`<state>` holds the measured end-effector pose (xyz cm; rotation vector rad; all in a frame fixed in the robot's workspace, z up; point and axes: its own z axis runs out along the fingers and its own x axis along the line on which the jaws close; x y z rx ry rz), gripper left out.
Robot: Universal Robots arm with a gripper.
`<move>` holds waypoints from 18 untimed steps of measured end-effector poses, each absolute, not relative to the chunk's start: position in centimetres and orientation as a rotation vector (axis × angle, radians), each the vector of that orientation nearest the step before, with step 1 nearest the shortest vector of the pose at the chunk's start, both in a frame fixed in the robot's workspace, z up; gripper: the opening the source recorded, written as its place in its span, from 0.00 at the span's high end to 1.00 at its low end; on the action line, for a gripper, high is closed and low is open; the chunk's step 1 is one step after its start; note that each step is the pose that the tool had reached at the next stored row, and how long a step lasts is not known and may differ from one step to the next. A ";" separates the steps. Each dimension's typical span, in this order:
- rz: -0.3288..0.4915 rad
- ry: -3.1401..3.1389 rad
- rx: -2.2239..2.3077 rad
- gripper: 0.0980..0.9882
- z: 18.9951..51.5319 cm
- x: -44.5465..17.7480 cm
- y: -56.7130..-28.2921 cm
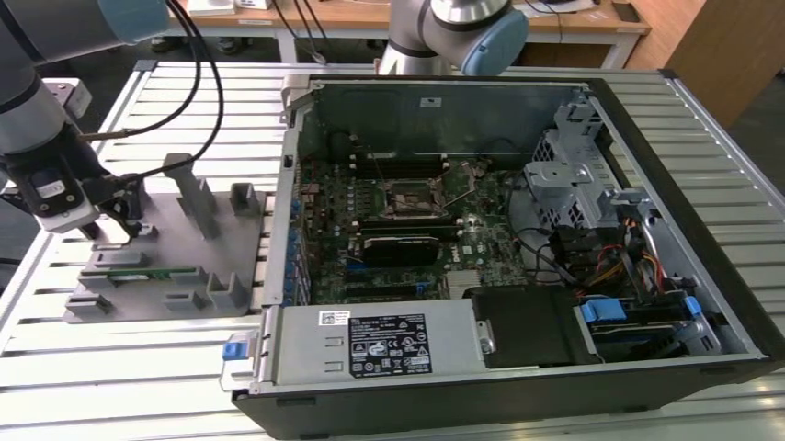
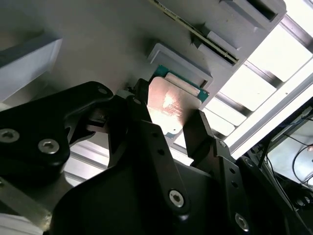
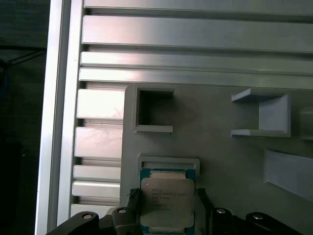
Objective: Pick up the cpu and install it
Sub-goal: 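Pick up the cpu and move it towards the insertion slot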
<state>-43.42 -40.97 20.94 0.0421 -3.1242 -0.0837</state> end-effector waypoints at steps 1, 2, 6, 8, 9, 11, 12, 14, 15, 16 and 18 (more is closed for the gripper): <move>-0.084 -3.124 0.042 0.52 21.0 -43.4 -41.0; -0.084 -3.124 0.042 0.52 21.0 -43.4 -41.0; -0.084 -3.124 0.042 0.52 21.4 -43.4 -41.0; -0.088 -3.124 0.042 0.52 21.4 -43.4 -41.0; -0.088 -3.124 0.042 0.52 21.4 -43.4 -41.0; -0.087 -3.124 0.042 0.52 21.6 -43.4 -41.0; -0.087 -3.124 0.042 0.52 21.7 -43.4 -41.0; -0.087 -3.124 0.042 0.52 22.0 -43.4 -41.0; -0.087 -3.124 0.042 0.52 22.1 -43.4 -41.0; -0.088 -3.124 0.042 0.52 22.2 -43.4 -41.0; -0.088 -3.124 0.042 0.52 22.4 -43.4 -41.0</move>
